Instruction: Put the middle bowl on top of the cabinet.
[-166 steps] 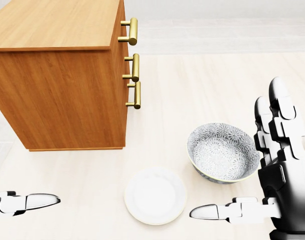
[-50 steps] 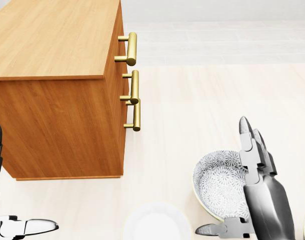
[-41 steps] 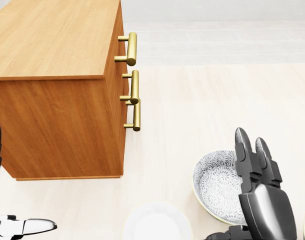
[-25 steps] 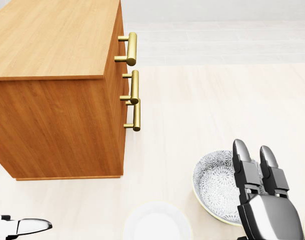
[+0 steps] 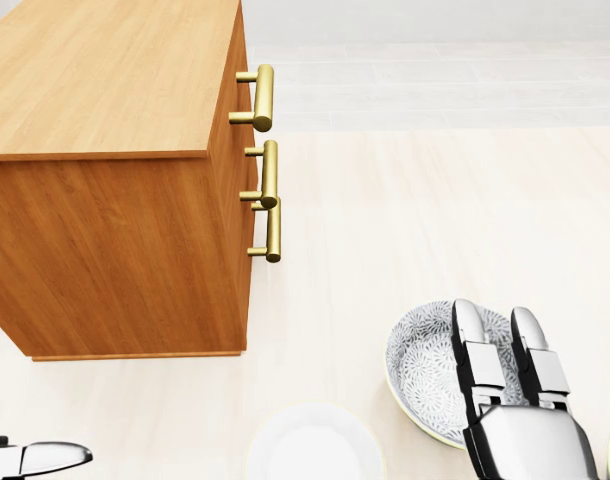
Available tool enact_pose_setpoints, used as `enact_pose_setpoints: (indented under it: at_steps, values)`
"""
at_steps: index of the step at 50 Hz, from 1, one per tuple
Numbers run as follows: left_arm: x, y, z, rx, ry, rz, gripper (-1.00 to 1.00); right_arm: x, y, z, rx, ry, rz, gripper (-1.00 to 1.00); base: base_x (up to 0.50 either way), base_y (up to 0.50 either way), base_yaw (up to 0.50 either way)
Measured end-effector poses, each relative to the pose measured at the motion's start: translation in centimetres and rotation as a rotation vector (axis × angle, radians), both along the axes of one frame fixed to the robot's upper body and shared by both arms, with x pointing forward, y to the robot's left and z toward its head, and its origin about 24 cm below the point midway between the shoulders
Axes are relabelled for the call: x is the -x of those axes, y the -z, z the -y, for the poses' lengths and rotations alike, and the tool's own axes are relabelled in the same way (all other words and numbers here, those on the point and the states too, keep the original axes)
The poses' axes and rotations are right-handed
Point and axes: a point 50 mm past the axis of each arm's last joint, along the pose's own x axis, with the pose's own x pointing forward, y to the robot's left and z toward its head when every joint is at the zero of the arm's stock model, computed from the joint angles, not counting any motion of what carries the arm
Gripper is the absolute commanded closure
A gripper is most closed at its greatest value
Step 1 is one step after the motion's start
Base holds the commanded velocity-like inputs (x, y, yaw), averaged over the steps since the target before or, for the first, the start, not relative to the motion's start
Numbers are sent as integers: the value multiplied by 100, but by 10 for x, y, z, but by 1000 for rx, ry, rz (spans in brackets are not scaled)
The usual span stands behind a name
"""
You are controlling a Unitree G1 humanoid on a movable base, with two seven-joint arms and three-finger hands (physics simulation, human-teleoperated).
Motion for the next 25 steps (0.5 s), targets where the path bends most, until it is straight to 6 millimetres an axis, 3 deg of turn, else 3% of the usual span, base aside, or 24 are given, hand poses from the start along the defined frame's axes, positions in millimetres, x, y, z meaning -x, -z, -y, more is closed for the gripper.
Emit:
enact_pose_setpoints:
  at_steps: [25]
  values:
    - [2, 1, -2, 5, 3, -4, -100, -5, 22, -5, 117, -31, -42, -100, 0, 0, 0]
